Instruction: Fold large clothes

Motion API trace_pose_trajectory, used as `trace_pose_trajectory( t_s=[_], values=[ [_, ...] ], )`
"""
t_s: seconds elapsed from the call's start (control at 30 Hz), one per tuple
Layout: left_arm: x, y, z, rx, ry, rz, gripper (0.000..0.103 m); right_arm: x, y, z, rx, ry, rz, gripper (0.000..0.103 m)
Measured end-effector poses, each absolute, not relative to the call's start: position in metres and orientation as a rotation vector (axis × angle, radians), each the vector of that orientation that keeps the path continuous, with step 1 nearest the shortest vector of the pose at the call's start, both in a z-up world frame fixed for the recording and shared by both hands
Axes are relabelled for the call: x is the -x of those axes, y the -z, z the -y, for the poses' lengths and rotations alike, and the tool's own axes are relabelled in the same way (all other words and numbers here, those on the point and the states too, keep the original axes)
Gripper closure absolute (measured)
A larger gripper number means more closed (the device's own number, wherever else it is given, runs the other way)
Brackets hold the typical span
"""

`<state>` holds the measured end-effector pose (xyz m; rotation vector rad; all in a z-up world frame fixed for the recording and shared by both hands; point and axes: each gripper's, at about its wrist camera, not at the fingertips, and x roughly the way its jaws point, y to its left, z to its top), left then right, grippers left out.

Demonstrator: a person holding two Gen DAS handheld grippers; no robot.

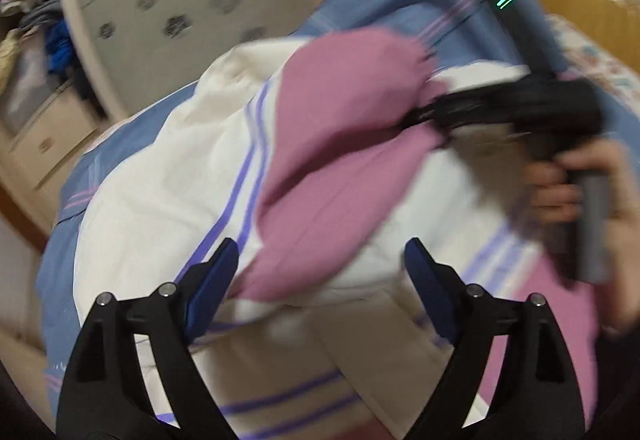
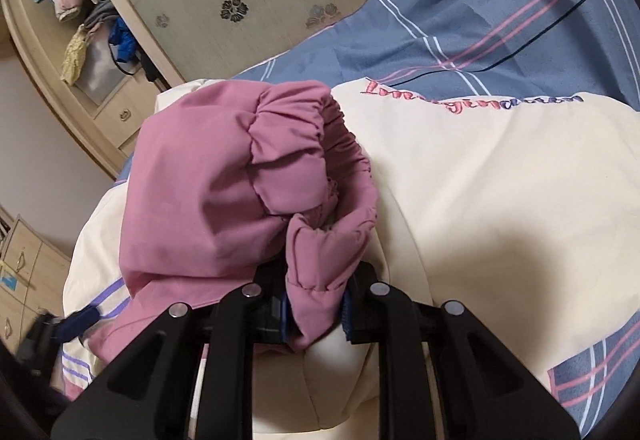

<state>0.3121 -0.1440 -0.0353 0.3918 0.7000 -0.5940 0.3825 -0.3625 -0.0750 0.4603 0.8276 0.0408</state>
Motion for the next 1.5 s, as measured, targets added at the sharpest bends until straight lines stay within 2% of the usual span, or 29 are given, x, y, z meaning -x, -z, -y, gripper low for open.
trace_pose_trajectory(
  t_s=[0.07, 0.17, 0.3, 0.37, 0.43, 0.47, 0.5, 0.63, 0.7, 0.8, 0.9, 1.0, 1.07, 1.13, 1.2, 1.3, 1.5],
  values=[
    [-0.296, 0.005, 0.127, -0.371, 0.573, -0.585, 0.002, -0.381, 0.079, 0.372, -0.497, -0.064, -0.827, 0.084],
    [-0.308, -0.015, 0.101, -0.251, 0.412, -0.495, 0.002, -0.366, 0.076, 0.375, -0.513, -0.082, -0.834, 0.084],
    [-0.367, 0.026, 0.064, -0.090, 0.129, -0.566, 0.002, -0.359, 0.070, 0.372, -0.477, -0.090, -0.830, 0.077],
    [-0.398, 0.069, 0.054, -0.093, 0.039, -0.700, 0.002, -0.353, 0.065, 0.377, -0.530, -0.109, -0.820, 0.067],
    [-0.413, 0.093, 0.050, -0.054, 0.054, -0.800, 0.002, -0.345, 0.053, 0.383, -0.588, -0.112, -0.800, 0.043],
    [-0.414, 0.094, 0.053, -0.062, 0.052, -0.807, 0.002, -0.339, 0.042, 0.383, -0.574, -0.077, -0.782, 0.036],
    [-0.413, 0.093, 0.055, -0.083, 0.042, -0.799, 0.002, -0.331, 0.029, 0.381, -0.523, -0.012, -0.757, 0.021],
    [-0.409, 0.095, 0.068, -0.156, 0.013, -0.792, 0.002, -0.296, -0.031, 0.340, -0.238, 0.093, -0.508, 0.009],
    [-0.409, 0.095, 0.063, -0.135, 0.026, -0.794, 0.002, -0.291, -0.046, 0.304, -0.134, 0.036, -0.457, 0.008],
    [-0.411, 0.098, 0.051, -0.074, 0.057, -0.802, 0.002, -0.312, -0.044, 0.247, -0.116, -0.207, -0.510, 0.008],
    [-0.410, 0.106, 0.041, -0.026, 0.086, -0.823, 0.002, -0.363, -0.014, 0.200, -0.255, -0.545, -0.696, 0.008],
    [-0.414, 0.108, 0.038, -0.007, 0.101, -0.841, 0.002, -0.401, 0.013, 0.187, -0.186, -0.416, -0.799, 0.009],
    [-0.415, 0.110, 0.037, -0.007, 0.104, -0.855, 0.002, -0.419, 0.034, 0.197, -0.235, -0.344, -0.878, 0.009],
    [-0.417, 0.109, 0.037, -0.008, 0.106, -0.856, 0.002, -0.426, 0.051, 0.208, -0.213, -0.270, -0.929, 0.026],
    [-0.421, 0.109, 0.036, -0.009, 0.106, -0.858, 0.002, -0.419, 0.052, 0.208, -0.108, -0.210, -0.907, 0.032],
    [-0.420, 0.109, 0.035, -0.008, 0.107, -0.859, 0.002, -0.405, 0.054, 0.207, 0.040, -0.098, -0.863, 0.032],
    [-0.419, 0.108, 0.036, -0.009, 0.107, -0.858, 0.002, -0.406, 0.044, 0.259, 0.097, 0.177, -0.749, 0.032]
  ],
)
